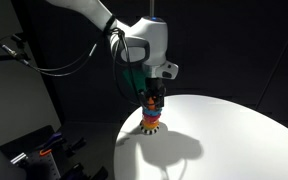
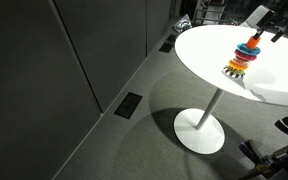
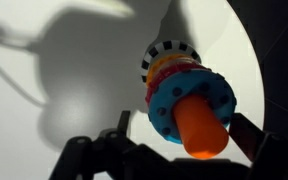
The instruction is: Move the ring stacking stand to the left and remove the blue ring from the ring stacking stand and place it to on the table
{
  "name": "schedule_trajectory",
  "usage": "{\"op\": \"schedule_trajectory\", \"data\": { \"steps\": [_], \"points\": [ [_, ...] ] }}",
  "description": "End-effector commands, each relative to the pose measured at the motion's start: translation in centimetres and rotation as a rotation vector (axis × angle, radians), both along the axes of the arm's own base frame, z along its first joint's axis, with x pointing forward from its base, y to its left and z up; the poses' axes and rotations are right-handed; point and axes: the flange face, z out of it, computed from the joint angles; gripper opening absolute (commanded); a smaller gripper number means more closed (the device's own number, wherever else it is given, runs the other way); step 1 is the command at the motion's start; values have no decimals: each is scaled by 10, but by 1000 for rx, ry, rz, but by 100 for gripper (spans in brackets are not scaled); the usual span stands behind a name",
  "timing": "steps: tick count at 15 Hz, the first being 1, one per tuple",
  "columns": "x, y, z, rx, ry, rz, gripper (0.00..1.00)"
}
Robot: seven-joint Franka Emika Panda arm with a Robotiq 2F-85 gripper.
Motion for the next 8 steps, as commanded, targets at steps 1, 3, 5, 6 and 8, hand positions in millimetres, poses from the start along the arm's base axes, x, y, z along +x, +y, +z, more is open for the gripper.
{"op": "schedule_trajectory", "data": {
  "steps": [1, 3, 5, 6, 8],
  "points": [
    [-7, -2, 10, 45, -49, 8, 100],
    [-7, -4, 12, 58, -66, 5, 100],
    [-8, -8, 17, 64, -85, -2, 100],
    [-9, -11, 18, 67, -95, -7, 100],
    [-10, -17, 20, 84, -110, -13, 100]
  ]
}}
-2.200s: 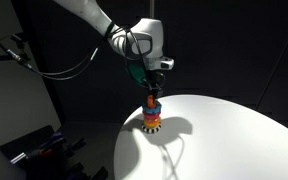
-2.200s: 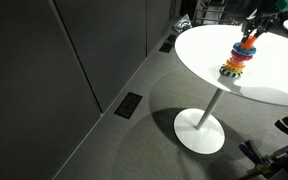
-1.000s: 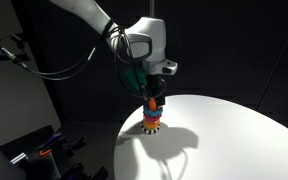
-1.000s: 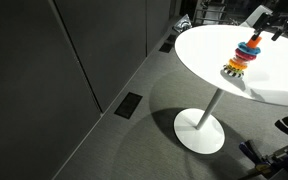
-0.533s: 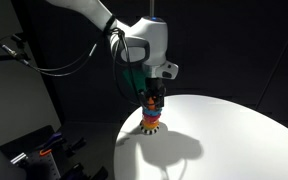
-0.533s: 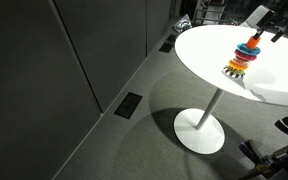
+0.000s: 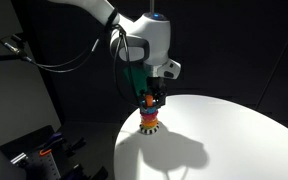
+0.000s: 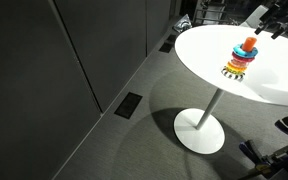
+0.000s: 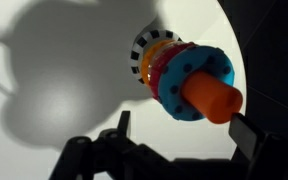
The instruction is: Move the ring stacking stand to the left and remove the blue ring from the ring stacking stand and place it to on the table
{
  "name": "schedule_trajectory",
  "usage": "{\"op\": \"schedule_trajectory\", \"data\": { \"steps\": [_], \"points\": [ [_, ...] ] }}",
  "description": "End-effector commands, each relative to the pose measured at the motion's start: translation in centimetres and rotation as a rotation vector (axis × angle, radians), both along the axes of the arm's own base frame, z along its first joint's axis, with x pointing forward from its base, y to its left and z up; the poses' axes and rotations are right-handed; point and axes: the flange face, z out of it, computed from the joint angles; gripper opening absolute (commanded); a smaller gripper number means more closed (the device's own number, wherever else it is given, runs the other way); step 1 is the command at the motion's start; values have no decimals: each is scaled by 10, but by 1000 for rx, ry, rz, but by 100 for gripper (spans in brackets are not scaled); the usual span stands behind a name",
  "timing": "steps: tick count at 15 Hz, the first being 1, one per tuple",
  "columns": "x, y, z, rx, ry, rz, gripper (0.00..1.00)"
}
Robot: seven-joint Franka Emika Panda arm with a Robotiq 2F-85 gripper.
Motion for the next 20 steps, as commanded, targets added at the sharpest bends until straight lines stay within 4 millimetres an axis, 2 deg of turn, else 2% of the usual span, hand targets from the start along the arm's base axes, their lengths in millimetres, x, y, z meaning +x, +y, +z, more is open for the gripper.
{"op": "schedule_trajectory", "data": {
  "steps": [1, 13, 18, 20],
  "points": [
    [-7, -10, 9, 28, -49, -6, 100],
    [-14, -43, -21, 88, -44, -35, 100],
    [-18, -49, -28, 89, -24, -53, 100],
    [-20, -44, -31, 78, -14, -55, 100]
  ]
}}
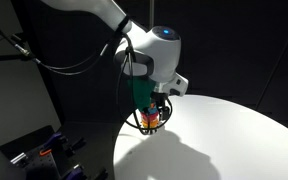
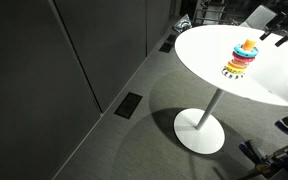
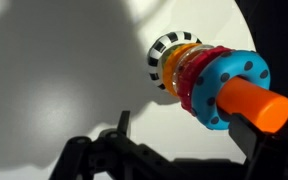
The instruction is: Move the ring stacking stand to the left and remove the blue ring from the ring stacking stand and place it to on the table
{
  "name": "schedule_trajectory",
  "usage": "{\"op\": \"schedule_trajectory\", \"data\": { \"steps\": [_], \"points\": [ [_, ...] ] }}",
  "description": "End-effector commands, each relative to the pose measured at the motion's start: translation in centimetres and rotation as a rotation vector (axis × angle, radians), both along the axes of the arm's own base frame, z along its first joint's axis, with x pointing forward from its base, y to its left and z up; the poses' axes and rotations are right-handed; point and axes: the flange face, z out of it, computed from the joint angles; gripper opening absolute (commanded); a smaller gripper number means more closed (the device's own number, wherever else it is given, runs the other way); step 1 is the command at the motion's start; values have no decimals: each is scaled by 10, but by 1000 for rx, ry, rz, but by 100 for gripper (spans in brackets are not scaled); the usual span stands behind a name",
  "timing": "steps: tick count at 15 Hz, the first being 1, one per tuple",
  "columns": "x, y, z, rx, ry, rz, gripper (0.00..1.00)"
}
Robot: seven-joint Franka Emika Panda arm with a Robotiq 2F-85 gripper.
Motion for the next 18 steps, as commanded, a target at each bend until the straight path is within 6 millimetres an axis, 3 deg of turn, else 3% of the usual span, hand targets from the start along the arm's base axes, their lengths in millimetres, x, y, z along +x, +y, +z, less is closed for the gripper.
{"op": "schedule_trajectory", "data": {
  "steps": [1, 11, 18],
  "points": [
    [0, 0, 0, 0, 1, -1, 100],
    [6, -1, -3, 70, -67, 0, 100],
    [11, 3, -28, 109, -64, 31, 100]
  ]
}}
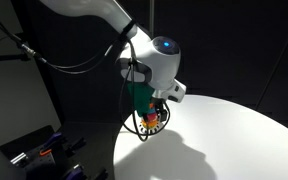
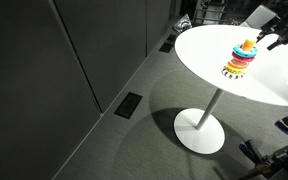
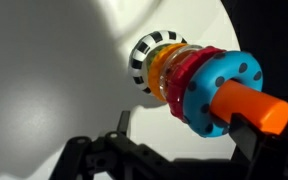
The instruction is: Move the ring stacking stand to the left and remove the blue ring from the ring stacking stand and place it to on the table
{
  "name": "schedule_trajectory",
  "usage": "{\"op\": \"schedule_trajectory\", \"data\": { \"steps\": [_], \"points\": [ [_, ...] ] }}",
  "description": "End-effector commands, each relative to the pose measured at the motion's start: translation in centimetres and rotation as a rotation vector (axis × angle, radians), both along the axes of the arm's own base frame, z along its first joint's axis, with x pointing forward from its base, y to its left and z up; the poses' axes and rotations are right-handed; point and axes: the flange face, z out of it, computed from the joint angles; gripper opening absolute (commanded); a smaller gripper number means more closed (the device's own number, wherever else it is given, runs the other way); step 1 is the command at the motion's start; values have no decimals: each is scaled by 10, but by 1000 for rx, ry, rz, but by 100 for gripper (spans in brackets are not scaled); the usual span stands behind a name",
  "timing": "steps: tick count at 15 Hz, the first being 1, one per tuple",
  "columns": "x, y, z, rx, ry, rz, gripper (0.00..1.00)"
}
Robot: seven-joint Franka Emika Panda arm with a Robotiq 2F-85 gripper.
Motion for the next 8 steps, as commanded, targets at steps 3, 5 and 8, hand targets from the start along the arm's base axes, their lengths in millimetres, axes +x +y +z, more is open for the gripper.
{"op": "schedule_trajectory", "data": {
  "steps": [3, 5, 8],
  "points": [
    [10, -3, -14, 44, -17, 44, 100],
    [11, -3, -18, 62, -19, 56, 100],
    [11, -5, -22, 97, -27, 71, 100]
  ]
}}
